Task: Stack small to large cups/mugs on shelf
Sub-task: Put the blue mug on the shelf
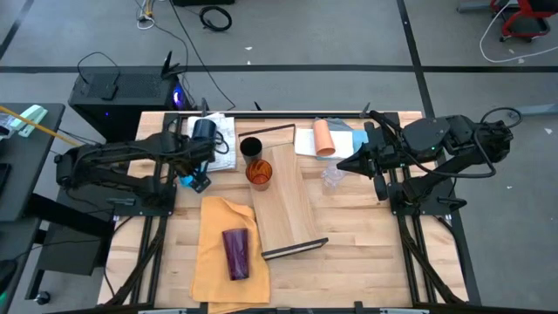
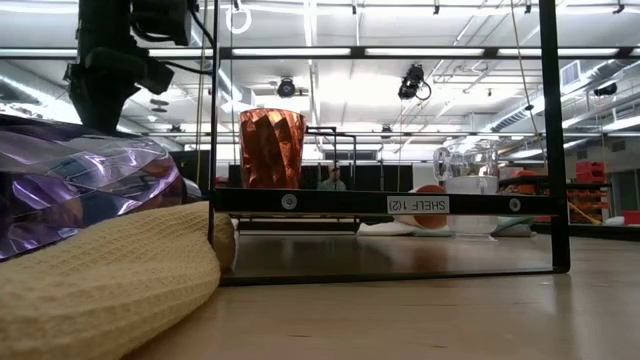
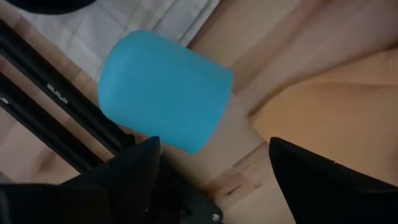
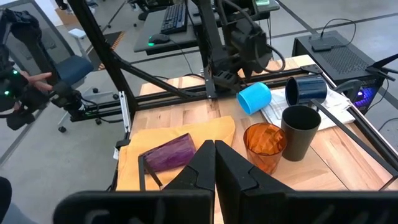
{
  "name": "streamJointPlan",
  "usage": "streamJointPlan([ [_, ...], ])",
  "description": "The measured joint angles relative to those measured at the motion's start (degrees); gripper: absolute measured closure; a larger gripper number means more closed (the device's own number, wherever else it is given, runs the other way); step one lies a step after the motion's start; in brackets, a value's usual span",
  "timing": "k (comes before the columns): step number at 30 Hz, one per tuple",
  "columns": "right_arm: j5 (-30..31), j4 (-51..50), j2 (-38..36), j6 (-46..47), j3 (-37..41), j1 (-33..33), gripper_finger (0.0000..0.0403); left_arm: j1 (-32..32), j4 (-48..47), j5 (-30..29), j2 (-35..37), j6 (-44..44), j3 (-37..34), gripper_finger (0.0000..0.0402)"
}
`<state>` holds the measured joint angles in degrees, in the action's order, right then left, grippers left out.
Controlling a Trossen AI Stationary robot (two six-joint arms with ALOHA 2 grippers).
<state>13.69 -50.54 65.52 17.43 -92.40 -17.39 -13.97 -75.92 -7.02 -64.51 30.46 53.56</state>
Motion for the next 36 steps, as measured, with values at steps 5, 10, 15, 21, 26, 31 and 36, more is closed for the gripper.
streamJointPlan([
  [5, 0.0, 0.0, 0.0, 0.5, 0.0, 0.0, 0.0394, 5.7, -0.3, -2.4, -2.3, 0.6, 0.0, 0.0095],
  [10, 0.0, 0.2, 0.0, 1.3, 0.0, 0.0, 0.0394, 11.8, -1.0, -8.5, -6.8, 1.3, 0.0, 0.0108],
  [15, 0.0, 0.5, 0.0, 2.6, 0.0, 0.0, 0.0394, 16.7, -3.3, -16.4, -10.8, 3.6, -0.5, 0.0119],
  [21, 0.0, 0.6, 0.0, 4.1, 0.0, 0.0, 0.0394, 20.1, -0.6, -16.3, -11.7, 6.8, -4.2, 0.0121],
  [26, 0.0, 1.6, 0.0, 4.5, 0.0, 0.0, 0.0394, 23.2, -0.2, -17.5, -11.8, 10.5, -8.3, 0.0120],
  [31, 0.0, 2.7, 0.0, 5.1, 0.0, 0.0, 0.0394, 27.2, 3.3, -21.0, -11.8, 10.8, -11.5, 0.0120],
  [36, 0.0, 3.5, 0.0, 6.3, 0.0, 0.0, 0.0394, 28.7, 3.8, -26.7, -11.8, 11.3, -13.7, 0.0120],
])
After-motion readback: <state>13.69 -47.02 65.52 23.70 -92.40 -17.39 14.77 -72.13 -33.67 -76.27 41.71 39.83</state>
